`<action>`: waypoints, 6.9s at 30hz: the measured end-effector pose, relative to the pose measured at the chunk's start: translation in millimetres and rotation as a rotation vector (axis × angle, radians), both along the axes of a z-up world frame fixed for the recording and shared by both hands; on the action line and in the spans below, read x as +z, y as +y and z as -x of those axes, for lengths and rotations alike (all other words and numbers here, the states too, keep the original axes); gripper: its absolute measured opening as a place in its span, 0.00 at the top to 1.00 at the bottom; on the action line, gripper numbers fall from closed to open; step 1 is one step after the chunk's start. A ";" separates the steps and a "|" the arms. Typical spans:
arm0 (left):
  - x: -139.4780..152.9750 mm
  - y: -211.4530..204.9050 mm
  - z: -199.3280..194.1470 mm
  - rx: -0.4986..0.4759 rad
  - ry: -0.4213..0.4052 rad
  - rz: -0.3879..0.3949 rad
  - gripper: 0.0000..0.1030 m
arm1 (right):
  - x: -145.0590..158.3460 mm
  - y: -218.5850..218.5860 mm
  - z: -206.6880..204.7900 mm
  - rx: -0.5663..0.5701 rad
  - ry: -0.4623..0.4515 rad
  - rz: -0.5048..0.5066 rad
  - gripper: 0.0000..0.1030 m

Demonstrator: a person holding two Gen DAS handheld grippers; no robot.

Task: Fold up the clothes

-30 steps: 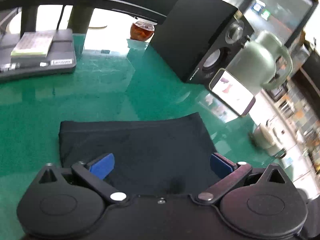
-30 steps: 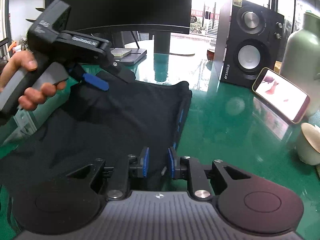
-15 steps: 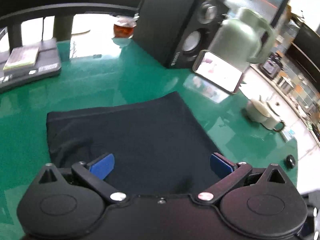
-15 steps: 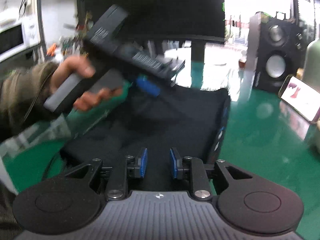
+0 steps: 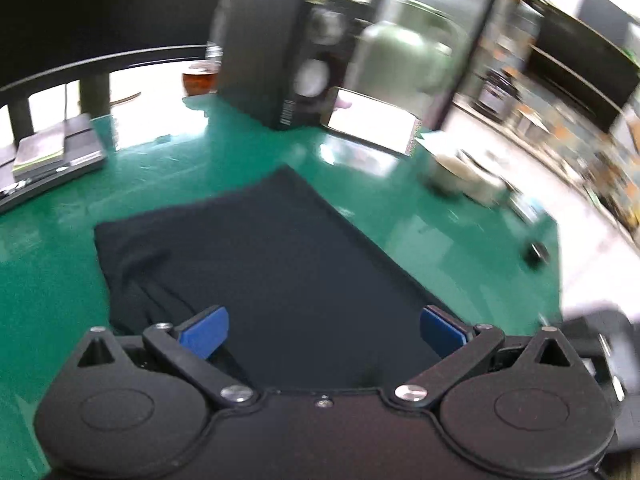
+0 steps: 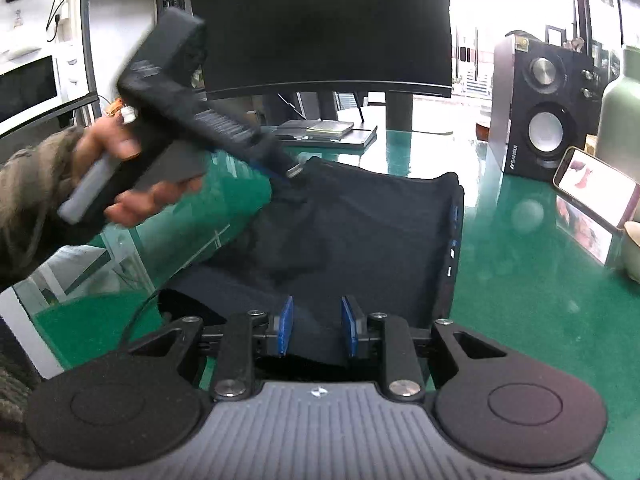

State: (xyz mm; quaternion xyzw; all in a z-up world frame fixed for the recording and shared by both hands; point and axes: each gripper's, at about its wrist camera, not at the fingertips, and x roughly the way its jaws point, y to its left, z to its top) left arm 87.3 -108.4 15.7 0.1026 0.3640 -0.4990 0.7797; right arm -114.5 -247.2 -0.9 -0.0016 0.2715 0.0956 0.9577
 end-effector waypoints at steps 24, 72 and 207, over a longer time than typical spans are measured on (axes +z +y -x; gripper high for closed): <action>-21.9 39.4 79.6 -0.006 0.043 0.020 0.64 | -2.6 5.0 23.5 -0.178 -0.033 -0.101 0.70; -17.2 67.1 37.1 0.251 0.157 0.130 0.11 | -10.6 -71.6 27.6 -0.415 -0.056 -0.497 0.71; -41.5 76.2 -31.8 0.463 0.083 0.170 0.11 | -29.5 12.1 -176.8 -0.131 0.056 0.171 0.00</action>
